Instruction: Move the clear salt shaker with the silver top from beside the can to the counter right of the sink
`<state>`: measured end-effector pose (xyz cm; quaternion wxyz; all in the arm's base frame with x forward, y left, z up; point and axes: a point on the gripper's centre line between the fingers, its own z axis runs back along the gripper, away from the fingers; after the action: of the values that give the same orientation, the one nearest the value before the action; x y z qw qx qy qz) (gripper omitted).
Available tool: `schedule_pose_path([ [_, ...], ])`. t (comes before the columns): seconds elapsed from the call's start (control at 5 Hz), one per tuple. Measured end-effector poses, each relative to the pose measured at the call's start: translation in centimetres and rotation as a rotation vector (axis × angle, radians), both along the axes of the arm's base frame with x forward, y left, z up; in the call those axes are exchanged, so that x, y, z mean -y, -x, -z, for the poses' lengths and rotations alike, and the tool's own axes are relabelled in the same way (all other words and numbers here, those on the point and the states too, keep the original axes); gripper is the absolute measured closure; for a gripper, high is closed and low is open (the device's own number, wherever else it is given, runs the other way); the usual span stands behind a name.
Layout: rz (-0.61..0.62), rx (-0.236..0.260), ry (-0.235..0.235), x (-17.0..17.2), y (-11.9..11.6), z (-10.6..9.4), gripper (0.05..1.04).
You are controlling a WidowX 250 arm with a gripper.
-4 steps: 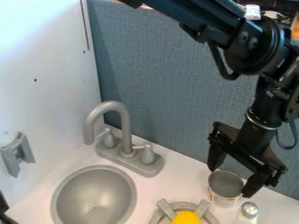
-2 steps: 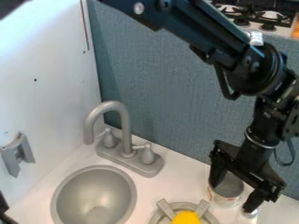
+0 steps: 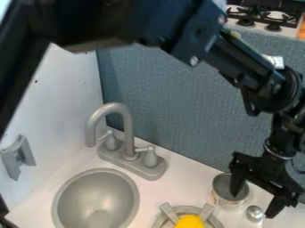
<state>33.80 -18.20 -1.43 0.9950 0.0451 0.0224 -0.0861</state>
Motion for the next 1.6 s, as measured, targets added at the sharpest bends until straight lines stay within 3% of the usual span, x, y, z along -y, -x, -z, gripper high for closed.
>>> schedule_pose_path([
  [0.6,-0.046,-0.059,0.017,1.2,-0.6,3.4,0.115],
  [0.8,-0.029,-0.082,0.013,1.1,-0.2,3.5,0.396],
  [1.0,0.003,-0.091,0.029,1.3,-0.2,3.5,0.569],
  [1.2,0.069,-0.106,0.067,1.8,0.0,3.5,0.57],
  [1.4,0.107,-0.072,0.105,0.7,0.1,-0.1,0.57],
  [1.6,0.096,-0.022,0.086,-2.4,0.5,-3.6,0.57],
])
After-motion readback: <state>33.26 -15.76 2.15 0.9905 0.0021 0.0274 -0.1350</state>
